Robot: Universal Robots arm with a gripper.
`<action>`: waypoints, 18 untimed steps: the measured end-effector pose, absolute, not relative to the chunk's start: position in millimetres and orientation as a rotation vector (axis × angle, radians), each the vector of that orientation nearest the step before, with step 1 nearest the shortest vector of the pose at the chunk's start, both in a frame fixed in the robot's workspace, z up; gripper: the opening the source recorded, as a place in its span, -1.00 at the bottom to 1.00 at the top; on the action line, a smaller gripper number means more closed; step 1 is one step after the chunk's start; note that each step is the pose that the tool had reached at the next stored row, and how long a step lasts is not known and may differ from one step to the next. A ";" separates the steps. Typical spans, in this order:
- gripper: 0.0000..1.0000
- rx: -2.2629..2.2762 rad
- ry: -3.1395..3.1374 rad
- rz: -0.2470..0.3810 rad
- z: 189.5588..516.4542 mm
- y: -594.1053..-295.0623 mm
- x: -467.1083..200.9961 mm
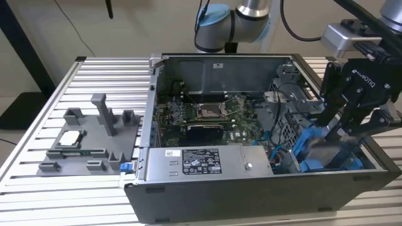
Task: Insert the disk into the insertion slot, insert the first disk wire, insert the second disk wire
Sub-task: 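Insert the disk into the insertion slot, then insert the first disk wire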
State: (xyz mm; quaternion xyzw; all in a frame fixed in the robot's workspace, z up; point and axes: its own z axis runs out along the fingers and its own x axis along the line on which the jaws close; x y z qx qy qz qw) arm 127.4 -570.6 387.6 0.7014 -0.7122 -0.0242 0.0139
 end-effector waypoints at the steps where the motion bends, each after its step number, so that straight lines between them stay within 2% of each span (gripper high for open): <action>1: -0.21 2.184 -2.218 -0.075 387.6 -570.7 127.4; 2: -0.07 2.184 -2.218 -0.075 387.6 -570.6 127.3; 11: -0.07 2.185 -2.218 -0.076 396.5 -568.0 127.3; 18: -0.07 2.184 -2.218 -0.076 396.4 -543.5 127.1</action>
